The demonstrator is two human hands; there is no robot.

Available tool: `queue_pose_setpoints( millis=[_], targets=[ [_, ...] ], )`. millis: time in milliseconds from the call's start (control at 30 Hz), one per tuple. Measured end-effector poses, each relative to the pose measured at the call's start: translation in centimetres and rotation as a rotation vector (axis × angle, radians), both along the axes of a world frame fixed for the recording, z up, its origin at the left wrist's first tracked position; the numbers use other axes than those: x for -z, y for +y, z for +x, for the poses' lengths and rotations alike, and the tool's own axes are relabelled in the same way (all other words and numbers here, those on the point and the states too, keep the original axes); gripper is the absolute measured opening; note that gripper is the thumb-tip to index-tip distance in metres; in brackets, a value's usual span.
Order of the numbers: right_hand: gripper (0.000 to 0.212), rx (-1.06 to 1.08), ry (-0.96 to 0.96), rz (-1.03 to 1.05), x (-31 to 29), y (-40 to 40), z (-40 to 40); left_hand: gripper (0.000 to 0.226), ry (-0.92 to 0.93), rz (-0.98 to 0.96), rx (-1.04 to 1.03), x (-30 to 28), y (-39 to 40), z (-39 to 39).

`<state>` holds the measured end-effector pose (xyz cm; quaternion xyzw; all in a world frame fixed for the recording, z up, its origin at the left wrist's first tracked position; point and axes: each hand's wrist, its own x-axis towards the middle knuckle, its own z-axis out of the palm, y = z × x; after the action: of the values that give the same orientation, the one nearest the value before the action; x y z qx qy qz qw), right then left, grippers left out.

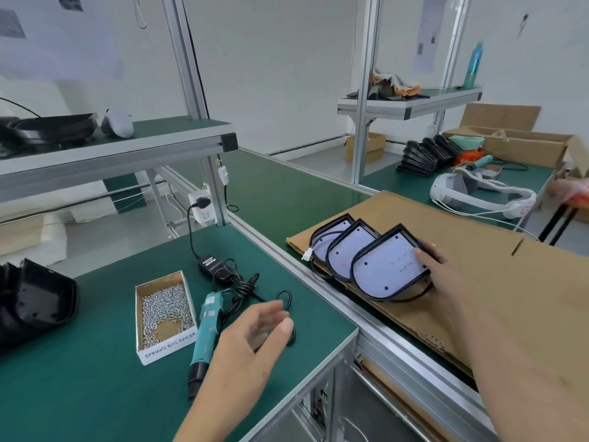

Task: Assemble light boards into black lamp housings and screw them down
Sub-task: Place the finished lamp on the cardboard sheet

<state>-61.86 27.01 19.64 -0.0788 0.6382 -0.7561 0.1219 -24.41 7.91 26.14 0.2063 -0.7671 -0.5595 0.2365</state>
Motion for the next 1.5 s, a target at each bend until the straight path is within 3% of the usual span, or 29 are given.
queue_pose_setpoints(
  millis=[200, 467, 600, 733, 900, 1100, 1200, 1267, 1367, 1500],
  targets=[
    [0.026, -0.030, 0.057, 0.131, 2.1, 0.3, -2.2, 0.022, 0.002, 0.049, -0.051, 0.8, 0.2, 2.1],
    [0.035, -0.037, 0.523, 0.755, 1.9, 1.8, -1.9, 0.039, 0.048, 0.091, -0.064, 0.9, 0.2, 3.3],
    [0.042, -0.008, 0.533, 0.966, 1.9, 1.6, -1.6, 0.041, 0.050, 0.099, -0.067, 1.3, 0.3, 3.5],
    [0.037, 0.013, 0.520, 0.896, 2.3, 1.7, -1.3, 0.040, 0.058, 0.107, -0.104, 1.8, 0.1, 4.0],
    [0.050, 0.143, 0.457, 0.861, 1.0, 1.6, -0.2, 0.035, 0.044, 0.104, -0.196, 2.4, -0.9, 5.8],
    [0.046, 0.359, 0.657, 0.587, -3.7, -3.1, 6.5, 0.027, 0.035, 0.091, -0.407, 3.9, -3.8, 10.2],
    [0.047, 0.223, 0.752, 0.416, -5.3, -7.8, 13.4, 0.018, -0.027, 0.083, -0.538, 5.5, -5.6, 13.3],
    [0.039, -0.003, 0.815, 0.323, -5.4, -11.1, 19.3, 0.020, -0.072, 0.093, -0.648, 6.6, -6.7, 15.4],
    [0.025, -0.423, 0.758, 0.234, -3.8, -16.2, 28.3, 0.018, -0.139, 0.070, -0.829, 7.8, -8.4, 18.4],
    [0.025, -0.812, 0.700, 0.260, 0.3, -22.5, 38.3, 0.015, -0.270, -0.041, -0.948, 8.8, -10.5, 21.3]
  ],
)
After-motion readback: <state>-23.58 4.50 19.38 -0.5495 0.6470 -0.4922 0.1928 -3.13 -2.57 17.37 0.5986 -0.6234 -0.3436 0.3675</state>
